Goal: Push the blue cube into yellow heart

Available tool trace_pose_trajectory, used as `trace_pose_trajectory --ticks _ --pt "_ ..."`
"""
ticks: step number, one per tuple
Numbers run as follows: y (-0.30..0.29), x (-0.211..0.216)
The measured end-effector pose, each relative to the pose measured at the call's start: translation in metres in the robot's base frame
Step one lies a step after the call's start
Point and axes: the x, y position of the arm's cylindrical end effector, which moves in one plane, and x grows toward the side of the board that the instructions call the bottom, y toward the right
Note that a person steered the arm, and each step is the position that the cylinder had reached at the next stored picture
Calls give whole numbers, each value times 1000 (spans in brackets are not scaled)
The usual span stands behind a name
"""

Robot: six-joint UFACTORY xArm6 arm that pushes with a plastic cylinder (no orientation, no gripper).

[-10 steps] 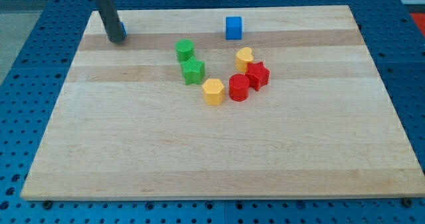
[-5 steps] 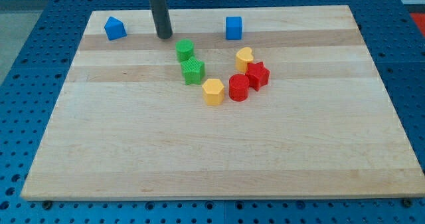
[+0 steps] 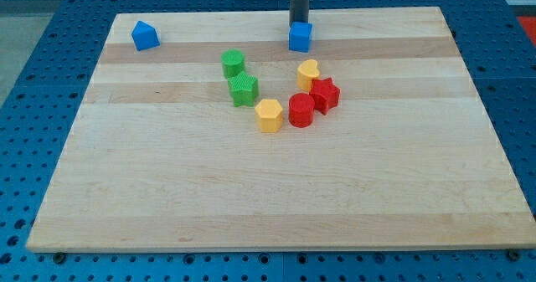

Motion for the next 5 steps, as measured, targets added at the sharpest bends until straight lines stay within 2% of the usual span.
trace_pose_trajectory --ticks 1,3,5 --pt "0 69" --pt "-1 117" --pt "-2 130"
